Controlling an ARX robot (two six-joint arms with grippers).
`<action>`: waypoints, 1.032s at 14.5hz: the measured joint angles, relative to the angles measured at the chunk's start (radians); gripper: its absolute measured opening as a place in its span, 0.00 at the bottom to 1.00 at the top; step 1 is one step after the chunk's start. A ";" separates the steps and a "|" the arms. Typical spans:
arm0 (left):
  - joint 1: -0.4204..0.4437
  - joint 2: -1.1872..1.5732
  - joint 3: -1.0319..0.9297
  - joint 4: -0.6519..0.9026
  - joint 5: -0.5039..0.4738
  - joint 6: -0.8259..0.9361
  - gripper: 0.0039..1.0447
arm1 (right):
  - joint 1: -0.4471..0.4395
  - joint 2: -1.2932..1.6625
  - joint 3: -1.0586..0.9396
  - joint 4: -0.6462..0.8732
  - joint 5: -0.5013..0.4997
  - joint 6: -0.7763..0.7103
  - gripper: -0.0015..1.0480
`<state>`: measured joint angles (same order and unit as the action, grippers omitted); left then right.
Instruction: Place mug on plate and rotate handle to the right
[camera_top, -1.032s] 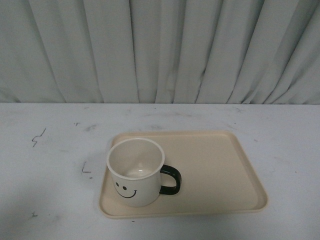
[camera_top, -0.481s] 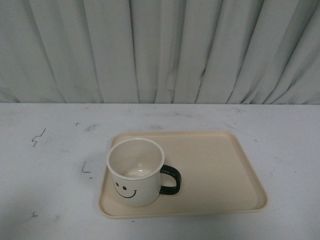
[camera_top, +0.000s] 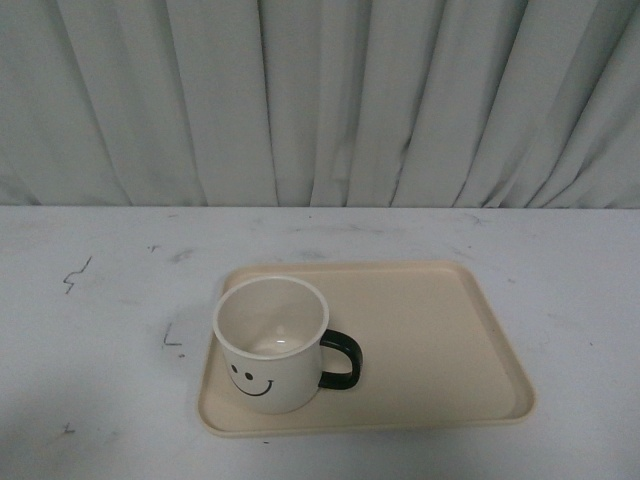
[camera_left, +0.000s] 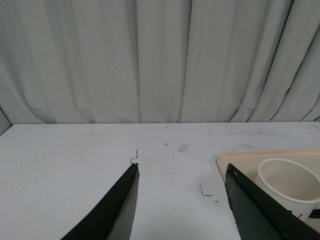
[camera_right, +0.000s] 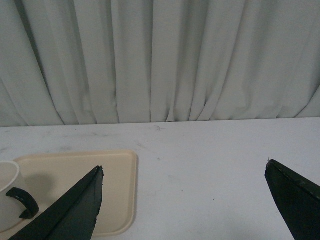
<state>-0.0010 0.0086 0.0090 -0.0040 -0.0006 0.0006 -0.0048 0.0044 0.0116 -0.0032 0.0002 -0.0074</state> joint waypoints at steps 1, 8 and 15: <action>0.000 0.000 0.000 0.000 0.000 0.000 0.60 | 0.000 0.000 0.000 0.000 0.000 0.000 0.94; 0.000 0.000 0.000 0.000 0.000 0.000 0.94 | 0.012 0.207 0.039 0.195 0.005 0.043 0.94; 0.000 0.000 0.000 0.000 0.000 0.000 0.94 | 0.085 1.359 0.622 0.544 -0.037 0.327 0.94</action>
<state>-0.0010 0.0086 0.0090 -0.0036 -0.0002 0.0006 0.0807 1.3636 0.6338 0.5407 -0.0368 0.3191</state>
